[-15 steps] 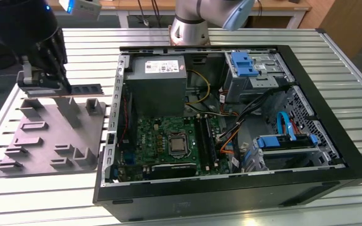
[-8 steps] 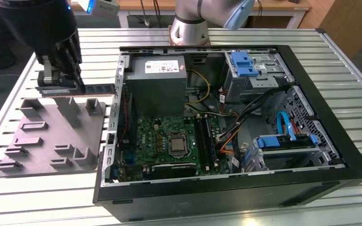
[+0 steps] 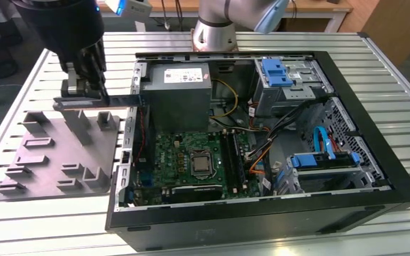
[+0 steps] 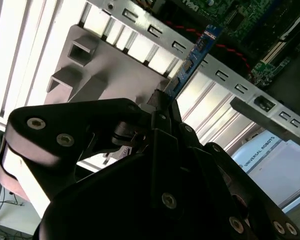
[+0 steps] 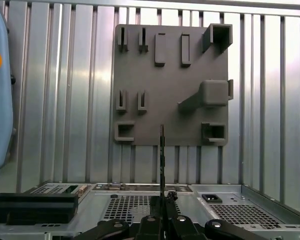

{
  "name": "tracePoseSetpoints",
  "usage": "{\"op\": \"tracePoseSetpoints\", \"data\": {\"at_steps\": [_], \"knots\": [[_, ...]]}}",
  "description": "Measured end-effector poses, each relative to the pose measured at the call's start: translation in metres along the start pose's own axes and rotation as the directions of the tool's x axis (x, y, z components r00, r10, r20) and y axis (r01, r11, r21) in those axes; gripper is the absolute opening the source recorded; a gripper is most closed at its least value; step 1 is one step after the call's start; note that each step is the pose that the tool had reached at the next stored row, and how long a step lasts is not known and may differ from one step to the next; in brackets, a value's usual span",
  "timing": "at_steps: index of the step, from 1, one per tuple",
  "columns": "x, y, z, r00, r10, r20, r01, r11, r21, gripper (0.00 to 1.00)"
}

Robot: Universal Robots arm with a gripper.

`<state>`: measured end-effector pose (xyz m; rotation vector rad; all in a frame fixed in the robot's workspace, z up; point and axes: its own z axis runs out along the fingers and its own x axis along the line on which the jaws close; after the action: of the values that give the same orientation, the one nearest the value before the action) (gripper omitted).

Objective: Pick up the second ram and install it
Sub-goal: 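Pick up the second ram and move it above second insertion slot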

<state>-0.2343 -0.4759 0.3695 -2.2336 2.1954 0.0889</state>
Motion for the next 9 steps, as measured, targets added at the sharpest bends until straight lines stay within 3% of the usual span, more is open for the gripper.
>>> {"op": "tracePoseSetpoints", "data": {"at_steps": [9], "knots": [[0.0004, -0.0225, -0.0007, 1.0000, 0.000, 0.0001, 0.000, 1.0000, -0.0019, 0.14]]}}
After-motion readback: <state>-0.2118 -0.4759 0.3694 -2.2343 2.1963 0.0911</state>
